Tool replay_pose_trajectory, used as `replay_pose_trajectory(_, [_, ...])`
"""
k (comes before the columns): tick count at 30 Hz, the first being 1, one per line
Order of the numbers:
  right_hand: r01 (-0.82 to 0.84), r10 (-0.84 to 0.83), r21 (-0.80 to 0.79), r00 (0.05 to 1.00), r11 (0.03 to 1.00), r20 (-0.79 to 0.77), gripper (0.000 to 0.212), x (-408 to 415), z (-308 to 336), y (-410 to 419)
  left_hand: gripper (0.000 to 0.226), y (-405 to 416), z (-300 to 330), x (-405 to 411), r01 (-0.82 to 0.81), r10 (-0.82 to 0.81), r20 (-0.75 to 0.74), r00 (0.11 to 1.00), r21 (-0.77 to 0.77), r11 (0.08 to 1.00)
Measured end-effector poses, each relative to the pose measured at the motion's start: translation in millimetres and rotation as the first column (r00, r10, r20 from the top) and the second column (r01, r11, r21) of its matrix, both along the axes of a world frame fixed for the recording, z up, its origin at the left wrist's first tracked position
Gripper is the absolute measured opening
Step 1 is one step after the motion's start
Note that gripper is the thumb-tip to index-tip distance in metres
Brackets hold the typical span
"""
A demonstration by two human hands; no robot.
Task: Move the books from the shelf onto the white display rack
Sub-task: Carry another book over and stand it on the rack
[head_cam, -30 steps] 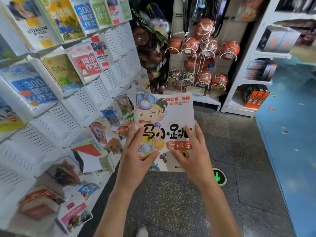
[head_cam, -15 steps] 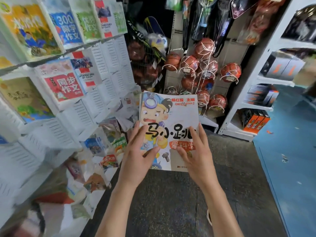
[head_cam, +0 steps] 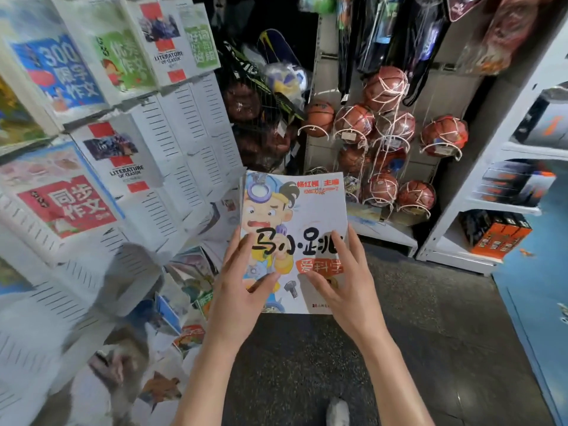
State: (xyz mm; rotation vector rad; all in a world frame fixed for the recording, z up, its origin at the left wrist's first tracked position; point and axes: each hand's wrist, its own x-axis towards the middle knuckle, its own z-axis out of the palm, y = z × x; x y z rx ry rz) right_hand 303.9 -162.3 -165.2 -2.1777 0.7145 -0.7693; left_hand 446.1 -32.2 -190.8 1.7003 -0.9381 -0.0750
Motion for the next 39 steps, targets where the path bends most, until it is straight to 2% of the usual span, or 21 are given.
replay_pose_trajectory(3, [-0.094, 0.094, 0.006, 0.995, 0.996, 0.021, 0.075, 38.9, -2.6, -47.6, 0.075, -36.6, -2.6, 28.2, -0.087, 0.087, 0.007, 0.996, 0.016, 0.996])
replay_pose_trajectory(7, [-0.208, 0.208, 0.023, 0.978, 0.978, 0.029, 0.079, 89.9, 4.0, -118.9, 0.075, -92.1, 8.0, 60.1, -0.201, 0.202, -0.002, 0.979, 0.009, 0.979])
replay_pose_trajectory(14, [-0.383, 0.378, 0.053, 0.922, 0.922, 0.080, 0.077, 163.4, 11.4, -218.2, 0.076, -171.6, 18.5, 95.5, -0.402, 0.402, -0.010, 0.916, -0.009, 0.916])
replay_pose_trajectory(24, [-0.561, 0.558, 0.058, 0.827, 0.825, 0.069, 0.076, 264.2, -9.0, -262.2, 0.076, -201.3, 1.6, 168.6, -0.559, 0.559, -0.003, 0.829, 0.005, 0.829])
replay_pose_trajectory(31, [-0.587, 0.582, 0.012, 0.805, 0.809, 0.112, 0.074, 364.2, -4.8, -290.7, 0.077, -233.8, -6.2, 272.9, -0.565, 0.564, -0.030, 0.825, -0.067, 0.823])
replay_pose_trajectory(39, [-0.613, 0.611, -0.034, 0.779, 0.789, 0.145, 0.076, 504.3, 0.0, -291.3, 0.076, -240.1, -0.9, 401.9, -0.596, 0.596, -0.020, 0.803, -0.050, 0.801])
